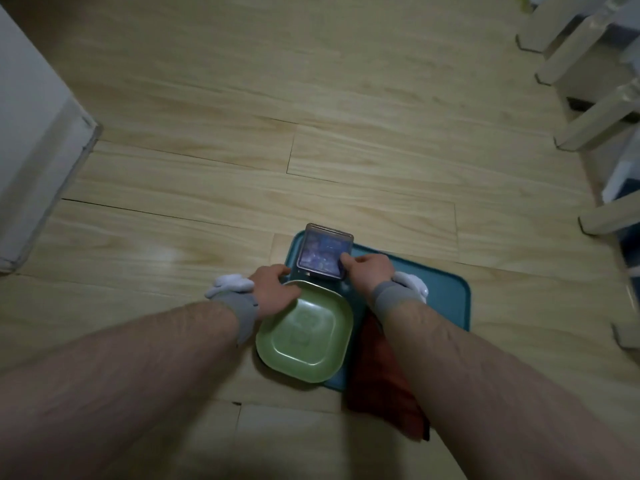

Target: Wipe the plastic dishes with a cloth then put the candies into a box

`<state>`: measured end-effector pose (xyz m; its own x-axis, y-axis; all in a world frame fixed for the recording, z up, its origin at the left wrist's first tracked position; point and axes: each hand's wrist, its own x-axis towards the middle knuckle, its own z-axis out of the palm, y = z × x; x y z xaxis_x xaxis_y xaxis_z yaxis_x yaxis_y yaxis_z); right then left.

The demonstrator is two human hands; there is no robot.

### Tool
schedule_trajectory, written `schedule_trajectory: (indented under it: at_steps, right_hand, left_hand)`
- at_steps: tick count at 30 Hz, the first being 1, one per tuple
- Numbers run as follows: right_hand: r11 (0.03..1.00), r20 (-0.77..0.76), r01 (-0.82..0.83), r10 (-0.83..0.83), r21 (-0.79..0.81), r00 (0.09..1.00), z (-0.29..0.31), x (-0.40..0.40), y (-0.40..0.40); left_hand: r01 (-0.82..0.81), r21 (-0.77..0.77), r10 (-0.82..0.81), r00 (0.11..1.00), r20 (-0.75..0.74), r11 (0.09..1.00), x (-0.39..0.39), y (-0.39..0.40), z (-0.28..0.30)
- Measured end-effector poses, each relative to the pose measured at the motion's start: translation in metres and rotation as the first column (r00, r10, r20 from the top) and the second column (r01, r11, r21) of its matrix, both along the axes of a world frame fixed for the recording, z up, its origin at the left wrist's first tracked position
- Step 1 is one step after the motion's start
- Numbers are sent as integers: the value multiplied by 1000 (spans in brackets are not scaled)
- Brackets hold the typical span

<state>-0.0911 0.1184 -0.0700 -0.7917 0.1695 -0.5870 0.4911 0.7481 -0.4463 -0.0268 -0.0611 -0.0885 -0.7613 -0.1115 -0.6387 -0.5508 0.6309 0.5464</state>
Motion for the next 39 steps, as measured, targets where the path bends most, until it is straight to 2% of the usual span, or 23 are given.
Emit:
schedule_trajectory:
  at_steps: [2,4,8,12,15,17,19,24,29,34,37,39]
  right_hand:
    - [994,-53,98,-95,57,994,2,7,22]
    - [959,-113,213,-194,188,974,0,24,55]
    - [872,2,244,-271,424,963,-11,63,104]
    - [806,2,380,-427,454,904,-22,79,113]
    - [747,29,525,-585,407,810,-33,84,120]
    - [743,76,551,-619,380,782,-38,84,122]
    - [759,92,528,-599,381,795,-39,79,121]
    - [848,47,406,-446,340,894,-38,51,102]
    - [916,94,287,-324,279,941,-39,16,71]
    - [909,111,159,-217,386,970,-34,17,64]
    - [856,102,-50,-4,514,995,-8,29,68]
    - [852,122,-228,192,471,974,11,33,68]
  left_hand:
    - [-96,42,96,995,-12,995,6,2,-2]
    - [-154,66,154,988,1,986,10,2,-2]
    - [-96,77,93,995,39,992,14,2,2]
    - [-75,74,71,996,47,994,15,3,7]
    - [-74,83,69,996,62,994,15,7,7]
    - [-105,79,99,993,68,991,15,9,6]
    - [-155,75,149,986,80,985,16,5,4]
    - [-283,22,281,958,56,959,21,-22,0]
    - [-386,-66,390,918,67,920,21,-51,0]
    - [-373,-122,380,924,44,920,19,-60,-2]
    - [-251,-319,257,966,-24,914,25,-59,12]
    - [-40,-475,1,997,-82,879,27,-58,30]
